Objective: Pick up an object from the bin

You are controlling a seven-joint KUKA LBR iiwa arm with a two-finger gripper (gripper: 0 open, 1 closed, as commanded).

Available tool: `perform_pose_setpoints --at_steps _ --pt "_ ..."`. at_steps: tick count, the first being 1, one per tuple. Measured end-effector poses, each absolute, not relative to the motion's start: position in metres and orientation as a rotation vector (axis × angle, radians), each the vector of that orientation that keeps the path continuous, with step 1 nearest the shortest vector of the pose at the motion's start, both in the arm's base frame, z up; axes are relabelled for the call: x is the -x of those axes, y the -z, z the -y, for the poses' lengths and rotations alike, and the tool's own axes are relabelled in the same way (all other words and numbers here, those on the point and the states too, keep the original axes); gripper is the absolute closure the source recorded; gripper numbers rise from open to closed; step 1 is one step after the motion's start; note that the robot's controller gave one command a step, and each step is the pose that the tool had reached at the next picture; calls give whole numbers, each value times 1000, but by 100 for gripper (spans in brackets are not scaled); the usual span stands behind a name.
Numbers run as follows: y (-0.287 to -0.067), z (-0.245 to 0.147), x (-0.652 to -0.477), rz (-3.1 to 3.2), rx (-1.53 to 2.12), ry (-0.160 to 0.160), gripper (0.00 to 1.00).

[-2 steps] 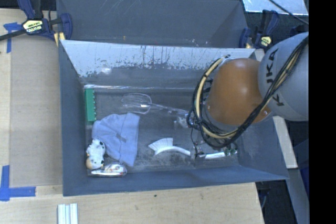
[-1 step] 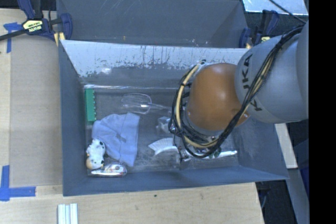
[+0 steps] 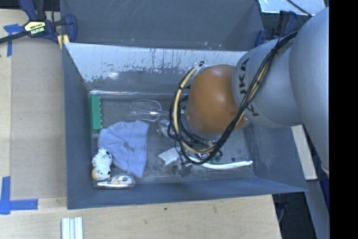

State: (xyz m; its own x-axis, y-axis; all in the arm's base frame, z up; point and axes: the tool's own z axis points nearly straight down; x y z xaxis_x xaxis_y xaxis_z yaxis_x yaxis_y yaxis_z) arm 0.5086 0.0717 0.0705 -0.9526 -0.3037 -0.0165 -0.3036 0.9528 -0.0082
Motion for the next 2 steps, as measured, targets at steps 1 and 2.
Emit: perform_pose_setpoints --at_steps 1,2 --pt "-71 -55 -534 -3114 159 3 100" --pt "-71 -55 -534 -3114 160 3 100"
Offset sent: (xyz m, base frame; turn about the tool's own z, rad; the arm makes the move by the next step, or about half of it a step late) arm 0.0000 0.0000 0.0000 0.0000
